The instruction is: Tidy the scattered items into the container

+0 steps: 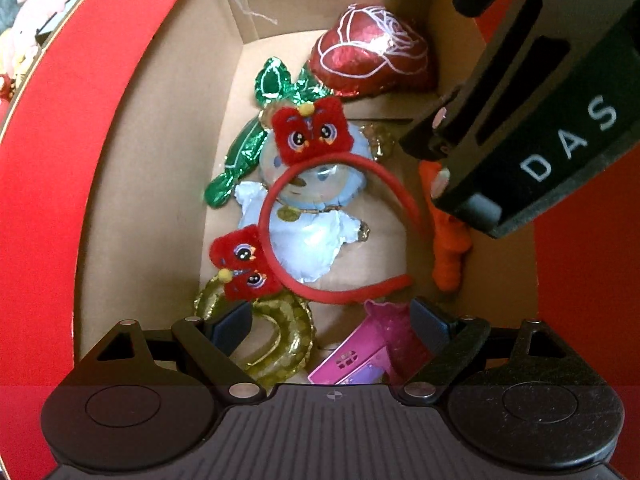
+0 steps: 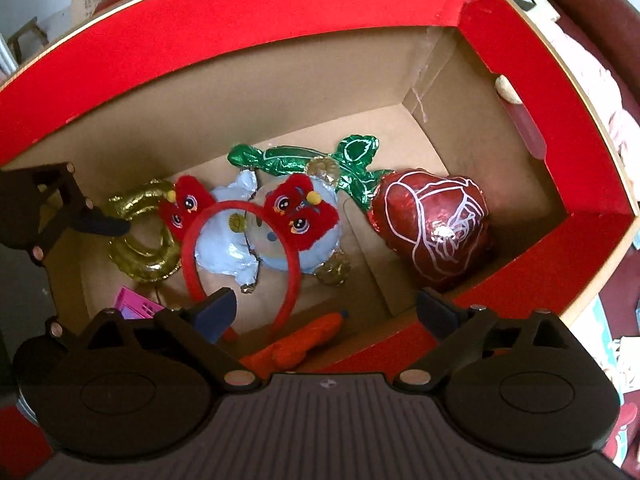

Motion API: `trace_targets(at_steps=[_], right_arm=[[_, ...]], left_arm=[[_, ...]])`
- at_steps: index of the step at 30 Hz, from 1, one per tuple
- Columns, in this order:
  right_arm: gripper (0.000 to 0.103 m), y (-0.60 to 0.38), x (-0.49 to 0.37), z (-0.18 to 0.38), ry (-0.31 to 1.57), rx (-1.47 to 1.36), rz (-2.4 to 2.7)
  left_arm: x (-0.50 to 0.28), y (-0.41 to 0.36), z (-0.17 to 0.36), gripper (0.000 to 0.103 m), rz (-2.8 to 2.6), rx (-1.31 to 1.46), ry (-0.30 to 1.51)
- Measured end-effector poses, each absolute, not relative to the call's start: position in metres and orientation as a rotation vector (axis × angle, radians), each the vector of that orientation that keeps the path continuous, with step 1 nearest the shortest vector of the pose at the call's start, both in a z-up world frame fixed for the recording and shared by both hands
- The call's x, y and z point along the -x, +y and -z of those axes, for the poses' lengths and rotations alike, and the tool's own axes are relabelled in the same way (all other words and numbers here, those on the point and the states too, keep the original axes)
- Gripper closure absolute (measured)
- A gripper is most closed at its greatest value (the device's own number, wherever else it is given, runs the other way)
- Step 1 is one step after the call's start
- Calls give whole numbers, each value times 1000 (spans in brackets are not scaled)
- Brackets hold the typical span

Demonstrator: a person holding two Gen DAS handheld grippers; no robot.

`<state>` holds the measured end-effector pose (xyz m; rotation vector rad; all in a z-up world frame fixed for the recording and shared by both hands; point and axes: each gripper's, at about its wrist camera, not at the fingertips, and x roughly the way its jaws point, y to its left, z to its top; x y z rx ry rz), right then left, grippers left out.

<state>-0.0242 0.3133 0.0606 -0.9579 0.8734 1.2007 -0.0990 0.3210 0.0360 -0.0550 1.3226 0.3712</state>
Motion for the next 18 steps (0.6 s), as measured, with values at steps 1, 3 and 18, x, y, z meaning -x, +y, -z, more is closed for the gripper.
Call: trace_targets(at_steps=[1,3,18], right_arm=[[5,313,25,-60,866,969,-1204],[5,314,26,-57,854,994,-1211],[5,318,16,-44,824,1051,-1199]], left_arm=[[99,321,-35,10,-371,53,1329],[98,320,-32,10,-370,50,1344],[93,318,-22,10,-351,43,1412]])
